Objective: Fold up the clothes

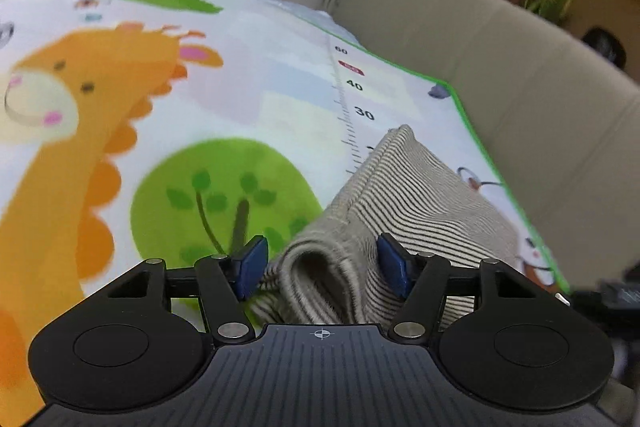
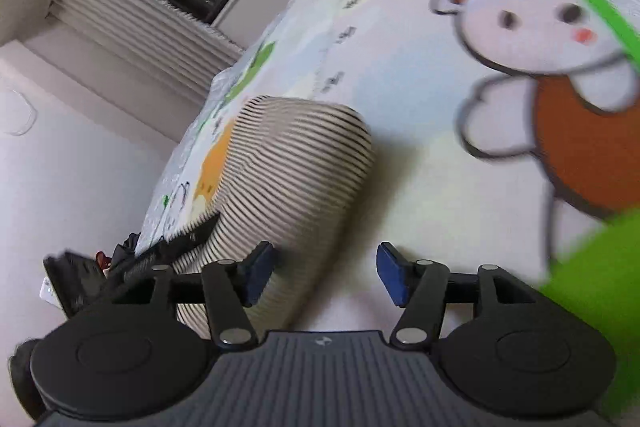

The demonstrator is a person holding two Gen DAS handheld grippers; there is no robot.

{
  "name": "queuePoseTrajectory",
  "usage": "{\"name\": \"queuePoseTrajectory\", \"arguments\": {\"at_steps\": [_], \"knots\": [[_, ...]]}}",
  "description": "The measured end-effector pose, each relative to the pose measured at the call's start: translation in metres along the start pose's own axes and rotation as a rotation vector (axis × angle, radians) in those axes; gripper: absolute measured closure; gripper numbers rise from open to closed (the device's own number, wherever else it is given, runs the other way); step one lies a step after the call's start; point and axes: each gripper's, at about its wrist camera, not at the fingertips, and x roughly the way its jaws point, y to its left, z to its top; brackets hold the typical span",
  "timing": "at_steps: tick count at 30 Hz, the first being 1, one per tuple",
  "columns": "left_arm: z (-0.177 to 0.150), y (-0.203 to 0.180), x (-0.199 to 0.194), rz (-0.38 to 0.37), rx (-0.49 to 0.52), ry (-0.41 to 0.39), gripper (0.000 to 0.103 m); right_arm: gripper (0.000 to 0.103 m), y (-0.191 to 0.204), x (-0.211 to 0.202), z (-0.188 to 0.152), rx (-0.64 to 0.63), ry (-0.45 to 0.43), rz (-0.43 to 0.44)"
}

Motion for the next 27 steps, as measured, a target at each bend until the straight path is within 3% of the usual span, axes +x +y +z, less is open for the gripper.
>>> {"name": "queuePoseTrajectory", "arguments": {"at_steps": [3,5,8,12,14,17,18,20,21,23,25,27], "knots": [[-0.008,-0.002,-0.007,-0.03,-0.062,0.013,0.038,0.048,0.02,0.018,0.022,-0.062,-0.034,-0.004],[-0.019,-0.01,-0.014,-0.088,-0.076,0.034,0.038,0.048,0.036,0.034,0.042,-0.143,-0.058,-0.054],[-0.034,-0.021,-0.024,-0.14,-0.057,0.051,0.038,0.048,0.06,0.061,0.065,-0.34,-0.069,-0.156],[-0.04,-0.018,-0.051,-0.161,-0.054,0.024,0.039,0.048,0.099,0.07,0.059,-0.607,-0.113,-0.253],[-0.034,-0.008,-0.069,-0.144,-0.074,-0.041,0.041,0.048,0.117,0.054,0.044,-0.712,-0.141,-0.204],[-0.02,0.005,-0.089,-0.06,-0.115,-0.163,0.042,0.048,0.136,0.026,0.007,-0.831,-0.146,-0.085],[-0.014,0.005,-0.086,-0.052,-0.123,-0.174,0.042,0.049,0.137,0.027,-0.007,-0.838,-0.091,-0.065],[-0.005,-0.002,-0.071,-0.059,-0.109,-0.151,0.047,0.05,0.134,0.042,-0.04,-0.86,0.041,-0.053],[-0.002,-0.006,-0.061,-0.05,-0.098,-0.137,0.049,0.049,0.134,0.05,-0.058,-0.922,0.036,-0.082],[-0.005,-0.014,-0.036,0.013,-0.057,-0.098,0.061,0.049,0.146,0.058,-0.093,-1.144,-0.061,-0.138],[-0.009,-0.019,-0.015,0.057,-0.034,-0.069,0.059,0.049,0.156,0.056,-0.09,-1.126,-0.04,-0.135],[-0.017,-0.013,-0.013,0.024,-0.074,-0.085,0.059,0.05,0.156,0.046,-0.079,-1.064,-0.008,-0.119]]}}
